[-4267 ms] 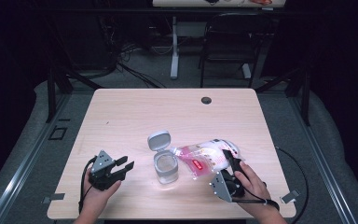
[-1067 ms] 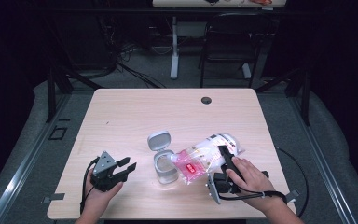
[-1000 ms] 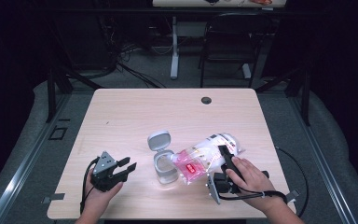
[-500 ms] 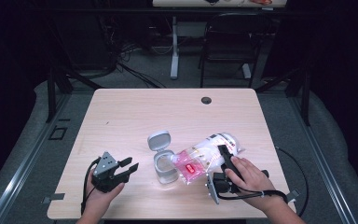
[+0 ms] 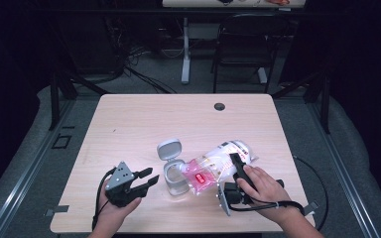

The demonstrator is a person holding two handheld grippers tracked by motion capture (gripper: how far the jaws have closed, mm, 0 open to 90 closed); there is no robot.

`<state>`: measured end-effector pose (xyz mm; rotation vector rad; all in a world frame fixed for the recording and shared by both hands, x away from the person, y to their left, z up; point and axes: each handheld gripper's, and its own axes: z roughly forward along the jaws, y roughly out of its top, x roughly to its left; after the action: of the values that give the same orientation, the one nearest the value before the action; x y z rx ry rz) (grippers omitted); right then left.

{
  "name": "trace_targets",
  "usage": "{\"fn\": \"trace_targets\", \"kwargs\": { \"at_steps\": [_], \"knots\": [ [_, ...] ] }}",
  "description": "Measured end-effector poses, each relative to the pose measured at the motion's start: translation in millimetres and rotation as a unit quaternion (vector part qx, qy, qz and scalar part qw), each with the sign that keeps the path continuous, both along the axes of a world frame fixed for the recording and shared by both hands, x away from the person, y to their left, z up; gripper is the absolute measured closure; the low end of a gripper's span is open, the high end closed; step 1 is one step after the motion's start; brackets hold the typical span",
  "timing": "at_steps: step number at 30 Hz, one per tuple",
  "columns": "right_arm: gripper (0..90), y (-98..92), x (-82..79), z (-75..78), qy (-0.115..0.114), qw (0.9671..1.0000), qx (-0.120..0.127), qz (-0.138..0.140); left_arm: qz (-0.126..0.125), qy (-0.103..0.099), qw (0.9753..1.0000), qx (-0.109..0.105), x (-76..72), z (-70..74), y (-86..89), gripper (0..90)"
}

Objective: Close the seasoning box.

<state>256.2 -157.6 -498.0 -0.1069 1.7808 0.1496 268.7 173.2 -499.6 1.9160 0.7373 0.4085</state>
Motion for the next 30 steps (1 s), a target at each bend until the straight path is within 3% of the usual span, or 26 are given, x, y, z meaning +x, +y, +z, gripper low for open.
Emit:
{"fn": "trace_targets", "kwargs": {
  "at_steps": [4, 12, 30],
  "knots": [
    [59.1, 2.8, 0.3, 0.3, 0.003, 0.9999, -0.011, -0.006, -0.020, -0.002, 0.9998, 0.006, -2.2, 3.8, -14.5, 62.0],
    [59.1, 4.3, 2.3, 0.5, 0.009, 0.9999, -0.005, -0.004, -0.039, -0.017, 0.9990, 0.017, -2.1, 8.0, -36.8, 59.6],
    [59.1, 7.2, 3.9, -0.3, 0.019, 0.9998, -0.003, -0.002, -0.056, -0.028, 0.9975, 0.033, 0.4, 9.4, -60.2, 62.7]
  ]
}}
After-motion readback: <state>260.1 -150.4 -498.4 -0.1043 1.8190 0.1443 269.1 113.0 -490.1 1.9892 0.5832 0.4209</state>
